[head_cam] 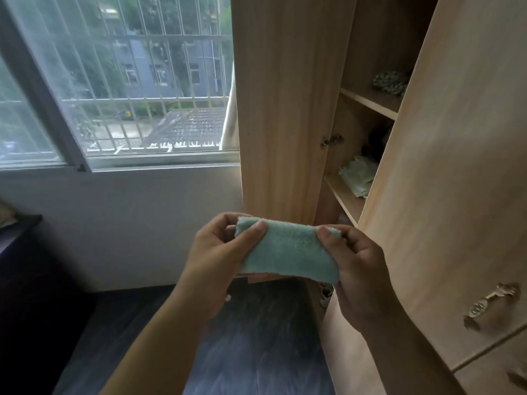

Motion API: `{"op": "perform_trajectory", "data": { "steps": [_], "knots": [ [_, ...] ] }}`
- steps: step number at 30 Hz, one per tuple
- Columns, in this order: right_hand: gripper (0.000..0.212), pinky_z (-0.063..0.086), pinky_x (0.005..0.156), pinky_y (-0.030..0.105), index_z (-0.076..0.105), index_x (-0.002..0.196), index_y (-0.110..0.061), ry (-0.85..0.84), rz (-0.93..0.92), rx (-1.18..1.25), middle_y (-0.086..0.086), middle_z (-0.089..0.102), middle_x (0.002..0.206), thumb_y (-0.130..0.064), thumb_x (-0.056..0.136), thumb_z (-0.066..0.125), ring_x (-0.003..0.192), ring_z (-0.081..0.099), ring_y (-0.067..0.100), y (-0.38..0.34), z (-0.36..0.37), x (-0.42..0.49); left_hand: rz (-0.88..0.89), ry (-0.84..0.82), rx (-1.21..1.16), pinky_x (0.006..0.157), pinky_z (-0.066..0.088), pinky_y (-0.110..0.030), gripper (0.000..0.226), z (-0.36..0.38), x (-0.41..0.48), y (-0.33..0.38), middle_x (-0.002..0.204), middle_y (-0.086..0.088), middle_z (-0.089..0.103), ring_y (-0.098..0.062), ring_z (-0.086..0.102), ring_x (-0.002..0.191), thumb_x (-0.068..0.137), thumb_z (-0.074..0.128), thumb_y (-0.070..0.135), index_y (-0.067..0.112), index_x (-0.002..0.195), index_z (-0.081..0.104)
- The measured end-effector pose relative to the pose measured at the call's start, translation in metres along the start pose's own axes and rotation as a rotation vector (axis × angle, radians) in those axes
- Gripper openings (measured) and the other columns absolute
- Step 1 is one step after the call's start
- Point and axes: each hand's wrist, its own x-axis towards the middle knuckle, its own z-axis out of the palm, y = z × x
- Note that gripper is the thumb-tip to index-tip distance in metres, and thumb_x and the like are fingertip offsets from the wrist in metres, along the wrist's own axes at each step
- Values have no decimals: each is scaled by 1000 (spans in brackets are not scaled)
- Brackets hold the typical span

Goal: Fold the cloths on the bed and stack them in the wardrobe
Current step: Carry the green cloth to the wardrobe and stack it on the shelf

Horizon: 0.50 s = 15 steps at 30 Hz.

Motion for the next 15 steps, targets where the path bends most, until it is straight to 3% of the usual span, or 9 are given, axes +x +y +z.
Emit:
{"op": "perform_trajectory", "data": {
  "steps": [3, 7, 11, 15],
  "knots": [
    [17, 61, 86, 55, 77, 94, -22, 18, 52, 18, 8, 74, 103, -38, 86, 77, 99, 72, 27, 25, 5, 30, -53, 1, 15, 65, 64, -45, 21, -1, 35, -17, 88, -10, 77, -27, 77, 81, 87, 76, 15, 5, 103, 68],
    [4, 61, 86, 53, 77, 88, -22, 47, 124, 76, 13, 75, 101, -23, 90, 74, 99, 73, 33, 53, 13, 51, -134, 7, 17, 64, 63, -44, 35, -10, 72, -45, 99, -12, 78, -28, 77, 86, 79, 82, 20, 9, 109, 68],
    [7, 63, 81, 46, 76, 88, -19, 108, 190, 73, 14, 76, 98, -17, 93, 71, 97, 74, 33, 82, 31, 93, -219, -36, 16, 59, 61, -40, 46, -22, 133, -71, 100, -10, 77, -25, 76, 85, 70, 85, 26, 12, 110, 68],
    [4, 61, 88, 53, 76, 92, -15, 180, 235, 67, 15, 75, 103, -17, 93, 72, 102, 72, 35, 103, 62, 136, -271, -106, 10, 65, 62, -41, 48, -46, 198, -87, 104, -9, 77, -24, 77, 88, 72, 85, 26, 13, 115, 66]
  ]
}}
